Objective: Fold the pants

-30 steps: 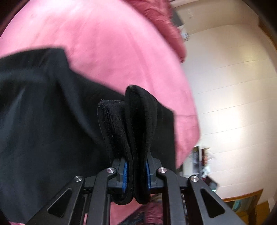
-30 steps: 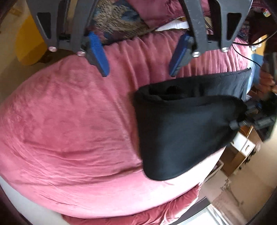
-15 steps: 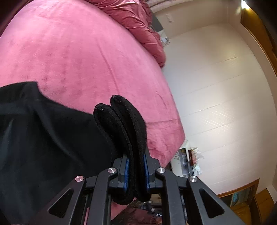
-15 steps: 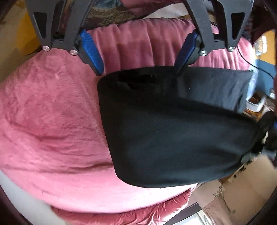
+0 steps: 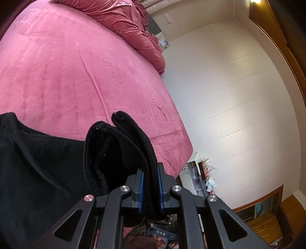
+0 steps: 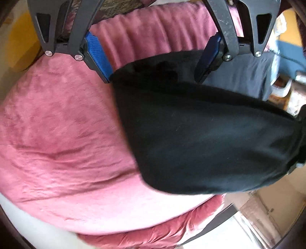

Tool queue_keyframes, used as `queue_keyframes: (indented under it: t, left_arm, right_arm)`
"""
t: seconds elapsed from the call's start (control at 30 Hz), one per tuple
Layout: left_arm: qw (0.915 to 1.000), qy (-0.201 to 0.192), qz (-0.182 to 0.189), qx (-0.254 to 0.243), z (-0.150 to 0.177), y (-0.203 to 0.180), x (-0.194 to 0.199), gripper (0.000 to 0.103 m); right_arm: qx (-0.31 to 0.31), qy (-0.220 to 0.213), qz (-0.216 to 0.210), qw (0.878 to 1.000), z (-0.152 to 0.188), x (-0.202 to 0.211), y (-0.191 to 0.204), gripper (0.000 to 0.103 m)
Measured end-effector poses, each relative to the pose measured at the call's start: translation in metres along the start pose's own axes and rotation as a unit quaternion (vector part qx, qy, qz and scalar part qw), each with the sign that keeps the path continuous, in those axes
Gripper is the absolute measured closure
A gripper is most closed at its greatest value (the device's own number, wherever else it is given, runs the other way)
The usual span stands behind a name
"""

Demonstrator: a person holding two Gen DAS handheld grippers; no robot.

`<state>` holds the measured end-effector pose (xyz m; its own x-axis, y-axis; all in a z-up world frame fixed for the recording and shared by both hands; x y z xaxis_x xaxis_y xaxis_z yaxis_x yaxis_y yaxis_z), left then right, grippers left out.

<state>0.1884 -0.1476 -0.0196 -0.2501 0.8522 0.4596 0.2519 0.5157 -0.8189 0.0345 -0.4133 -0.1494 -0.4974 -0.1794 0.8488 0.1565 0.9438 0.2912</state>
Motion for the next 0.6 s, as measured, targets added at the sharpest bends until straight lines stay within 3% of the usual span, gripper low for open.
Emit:
queue_keyframes:
  t: [0.13,0.2,0.37,0.5,0.6]
  left_arm:
    - [1.0,-0.001,-0.008,-0.001,0.008,0.008,0.002,0.092]
    - [0.9997,0.009,-0.022,0.004,0.014,0.019,-0.005,0.093]
    - [0.9955,0.014,-0.086,0.037,0.038,0.082,0.002,0.093]
    - [0.9873,0.031,-0.138,0.072,0.074,0.137,0.007,0.093]
    - [0.9844,0.035,-0.144,0.094,0.094,0.157,0.007,0.093]
  right_arm:
    - [-0.05,-0.009,0.109,0.993,0.002,0.0,-0.053,0.017]
    - [-0.064,0.018,0.099,0.993,0.011,-0.012,-0.066,0.017]
    - [-0.044,0.019,0.112,0.993,0.01,-0.013,-0.065,0.014]
    - [-0.031,0.028,0.104,0.994,0.005,-0.025,-0.04,0.007]
    - [-0.019,0.038,0.102,0.994,0.007,-0.027,-0.033,0.007]
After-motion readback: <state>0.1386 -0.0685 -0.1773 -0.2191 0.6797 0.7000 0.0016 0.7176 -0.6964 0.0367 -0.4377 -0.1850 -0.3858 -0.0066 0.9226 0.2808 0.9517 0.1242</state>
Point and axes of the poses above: each gripper's, at about its wrist camera, not at the fingertips, and x roughly against the way its jaws point, y to its left, z to its underside, the point moved 7 cm from there along -x, roughly the way its jaws point, and after that the axes turned 2 degrees about y, right-handed, at the moved point
